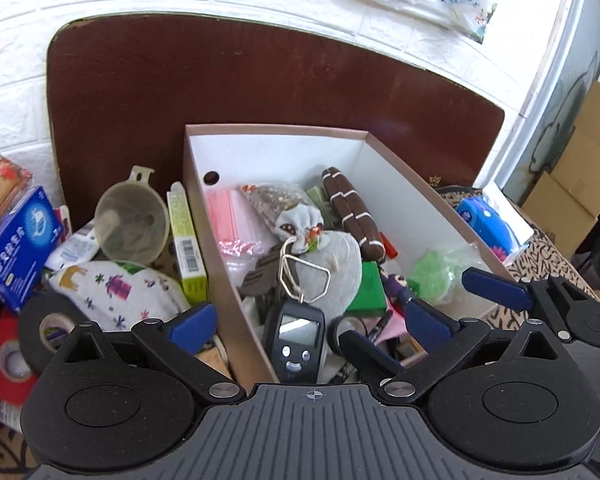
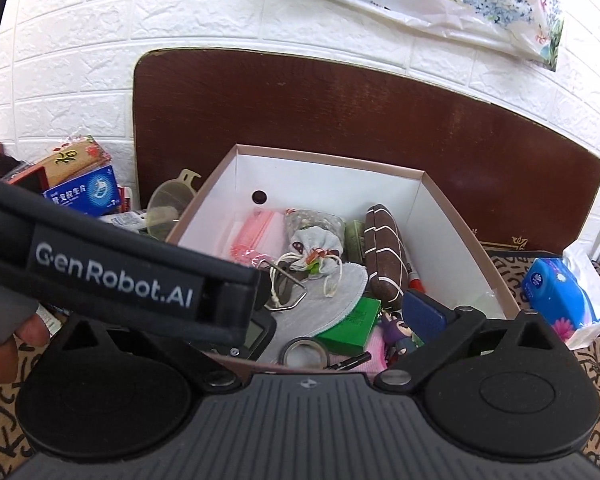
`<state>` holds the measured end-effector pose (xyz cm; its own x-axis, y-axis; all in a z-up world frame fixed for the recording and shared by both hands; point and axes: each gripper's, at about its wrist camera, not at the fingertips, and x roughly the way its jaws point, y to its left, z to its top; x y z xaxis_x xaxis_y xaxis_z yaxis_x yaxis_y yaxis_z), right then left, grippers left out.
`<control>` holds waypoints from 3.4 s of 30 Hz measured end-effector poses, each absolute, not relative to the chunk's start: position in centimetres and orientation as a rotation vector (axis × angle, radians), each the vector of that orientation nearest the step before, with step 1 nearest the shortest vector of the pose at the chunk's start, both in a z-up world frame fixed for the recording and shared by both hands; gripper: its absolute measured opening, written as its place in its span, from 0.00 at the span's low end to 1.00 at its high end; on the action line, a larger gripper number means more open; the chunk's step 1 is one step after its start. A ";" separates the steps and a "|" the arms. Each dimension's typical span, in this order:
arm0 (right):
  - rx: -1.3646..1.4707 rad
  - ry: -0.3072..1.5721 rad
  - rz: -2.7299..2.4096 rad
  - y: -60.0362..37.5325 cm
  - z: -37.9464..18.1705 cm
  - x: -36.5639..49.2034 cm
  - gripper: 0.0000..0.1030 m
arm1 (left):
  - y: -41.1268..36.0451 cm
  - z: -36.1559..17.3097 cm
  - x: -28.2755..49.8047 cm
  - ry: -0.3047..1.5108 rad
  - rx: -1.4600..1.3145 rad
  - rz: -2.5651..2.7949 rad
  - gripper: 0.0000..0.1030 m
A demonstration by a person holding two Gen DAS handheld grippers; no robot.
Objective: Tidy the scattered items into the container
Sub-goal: 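Lower into the box and open right tool while left tool releases marker, then withdraw both tools from the box back toward the pile, then reach into the pile and grasp the red-and-white gift box with left tool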
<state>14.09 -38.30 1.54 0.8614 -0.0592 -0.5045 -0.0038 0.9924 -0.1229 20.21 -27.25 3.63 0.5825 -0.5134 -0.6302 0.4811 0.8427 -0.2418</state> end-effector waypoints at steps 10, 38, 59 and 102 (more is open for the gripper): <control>-0.144 0.484 0.010 -35.6 3.7 9.9 0.99 | -23.7 5.6 15.2 0.702 -0.083 -0.538 1.00; -0.075 0.527 0.303 -21.2 1.0 3.5 0.99 | -6.0 2.0 6.7 0.692 -0.266 -0.334 1.00; -0.063 0.530 0.416 -14.3 -0.8 12.6 0.65 | -2.5 1.4 18.0 0.707 -0.185 -0.304 0.67; -0.058 0.623 0.447 -20.1 -1.8 2.0 0.31 | -3.2 -1.1 5.4 0.793 -0.268 -0.287 0.69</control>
<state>2.01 -20.13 -1.82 0.7202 0.3867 -0.5760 -0.4212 0.9035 0.0799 5.37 -3.21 -1.05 0.6671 -0.3501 -0.6576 0.1510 0.9279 -0.3408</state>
